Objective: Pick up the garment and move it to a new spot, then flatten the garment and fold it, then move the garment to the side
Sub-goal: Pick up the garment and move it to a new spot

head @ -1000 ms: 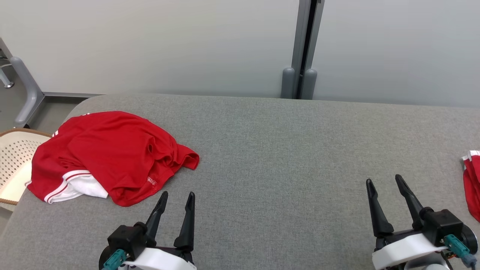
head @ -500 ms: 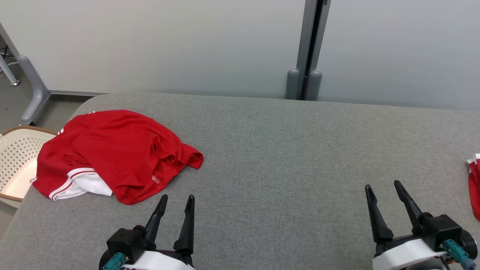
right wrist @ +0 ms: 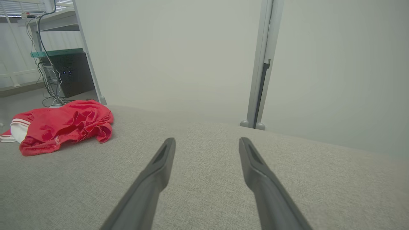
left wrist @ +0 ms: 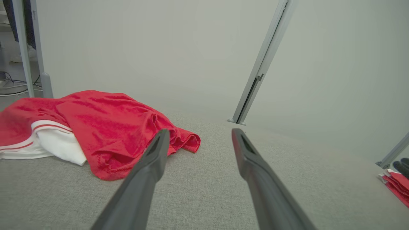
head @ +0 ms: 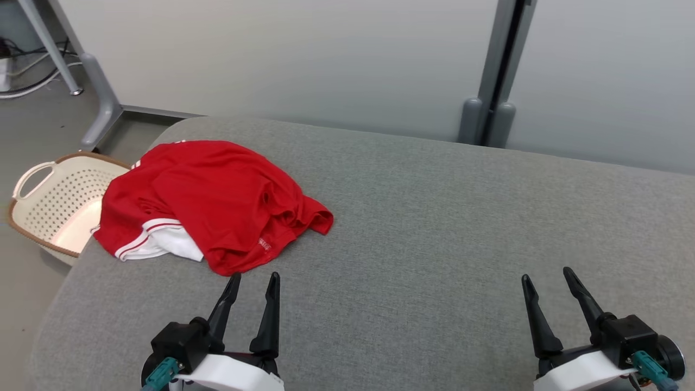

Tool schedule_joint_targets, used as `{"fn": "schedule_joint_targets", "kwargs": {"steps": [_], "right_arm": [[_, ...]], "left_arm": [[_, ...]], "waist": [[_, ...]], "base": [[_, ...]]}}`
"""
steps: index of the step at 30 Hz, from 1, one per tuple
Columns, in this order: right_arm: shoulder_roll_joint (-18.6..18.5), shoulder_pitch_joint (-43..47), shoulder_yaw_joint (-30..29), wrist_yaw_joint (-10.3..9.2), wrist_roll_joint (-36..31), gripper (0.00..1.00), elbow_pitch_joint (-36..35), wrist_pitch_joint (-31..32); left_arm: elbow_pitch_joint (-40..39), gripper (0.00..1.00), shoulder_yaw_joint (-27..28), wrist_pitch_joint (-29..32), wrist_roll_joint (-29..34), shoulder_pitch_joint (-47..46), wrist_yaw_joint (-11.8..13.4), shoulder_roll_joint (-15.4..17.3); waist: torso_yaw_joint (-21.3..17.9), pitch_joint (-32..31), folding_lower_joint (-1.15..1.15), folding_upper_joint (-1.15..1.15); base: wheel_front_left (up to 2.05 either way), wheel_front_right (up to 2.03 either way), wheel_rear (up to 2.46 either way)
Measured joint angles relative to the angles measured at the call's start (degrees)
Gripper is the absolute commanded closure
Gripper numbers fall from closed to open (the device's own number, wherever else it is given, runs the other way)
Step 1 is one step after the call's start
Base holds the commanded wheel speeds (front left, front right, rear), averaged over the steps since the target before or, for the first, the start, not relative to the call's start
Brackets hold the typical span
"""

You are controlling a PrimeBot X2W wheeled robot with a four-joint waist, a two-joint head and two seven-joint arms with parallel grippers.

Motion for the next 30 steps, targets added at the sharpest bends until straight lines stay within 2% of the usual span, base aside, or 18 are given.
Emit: {"fn": "schedule_joint_targets", "kwargs": {"steps": [10, 15, 21, 30], "right_arm": [[0.4, -0.4, 2.8, 0.0, 0.6, 0.0, 1.0, 0.0], [0.5, -2.1, 5.4, 0.0, 0.9, 0.0, 1.7, 0.0], [0.1, -4.8, 8.9, 0.0, 2.2, 0.0, 3.8, 0.0], [-0.4, -5.9, 9.3, 0.0, 3.1, 0.0, 4.6, 0.0]], "left_arm": [[-0.1, 0.0, 2.4, 0.0, 1.1, 0.5, 0.0, 0.0], [-1.0, 0.0, 4.3, 0.0, 1.4, 1.5, 0.2, 0.1], [-2.2, 0.0, 5.9, 0.0, 1.3, 2.0, 0.7, 0.0], [-2.4, 0.0, 6.6, 0.0, 1.3, 2.6, 0.9, 0.0]], "waist": [[9.0, -0.3, 0.0, 0.0], [11.5, -0.2, 0.0, 0.0], [12.6, 0.9, 0.0, 0.0], [12.6, 1.0, 0.0, 0.0]], "base": [[0.0, 0.0, 0.0], [0.0, 0.0, 0.0], [0.0, 0.0, 0.0], [0.0, 0.0, 0.0]]}}
